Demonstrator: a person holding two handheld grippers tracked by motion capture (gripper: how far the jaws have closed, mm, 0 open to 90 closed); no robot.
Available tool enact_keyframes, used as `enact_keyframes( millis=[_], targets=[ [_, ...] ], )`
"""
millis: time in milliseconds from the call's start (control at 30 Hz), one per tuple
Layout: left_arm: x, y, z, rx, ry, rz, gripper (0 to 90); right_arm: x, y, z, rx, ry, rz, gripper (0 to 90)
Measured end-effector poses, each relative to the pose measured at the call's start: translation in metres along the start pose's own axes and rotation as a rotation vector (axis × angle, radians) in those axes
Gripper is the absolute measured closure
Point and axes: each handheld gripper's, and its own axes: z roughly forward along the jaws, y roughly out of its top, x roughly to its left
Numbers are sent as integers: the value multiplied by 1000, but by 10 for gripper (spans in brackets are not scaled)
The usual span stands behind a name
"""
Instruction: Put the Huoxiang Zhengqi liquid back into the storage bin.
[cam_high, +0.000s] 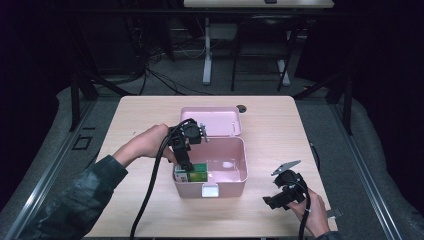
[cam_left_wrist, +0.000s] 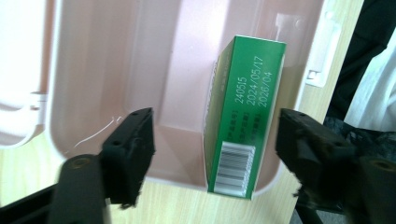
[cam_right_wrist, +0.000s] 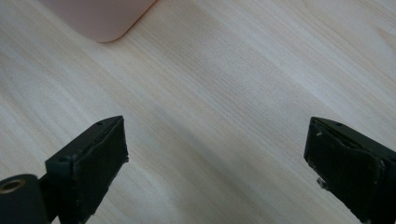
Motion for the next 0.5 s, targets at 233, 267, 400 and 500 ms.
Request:
enact_keyframes(
  millis=[233,267,400,500],
  targets=[
    [6,-12,-20,-67,31,-54,173,0,0,0,-2,3,2,50],
    [8,-14,-24,-72,37,-66,168,-1,0,0,1,3,1,50],
    [14,-24,-31,-99,56,-114,152,-1,0,0,-2,7,12,49],
    [18,-33,-32,-125,62,-169,150,-1,1,-1,-9,11,19,50]
  ],
)
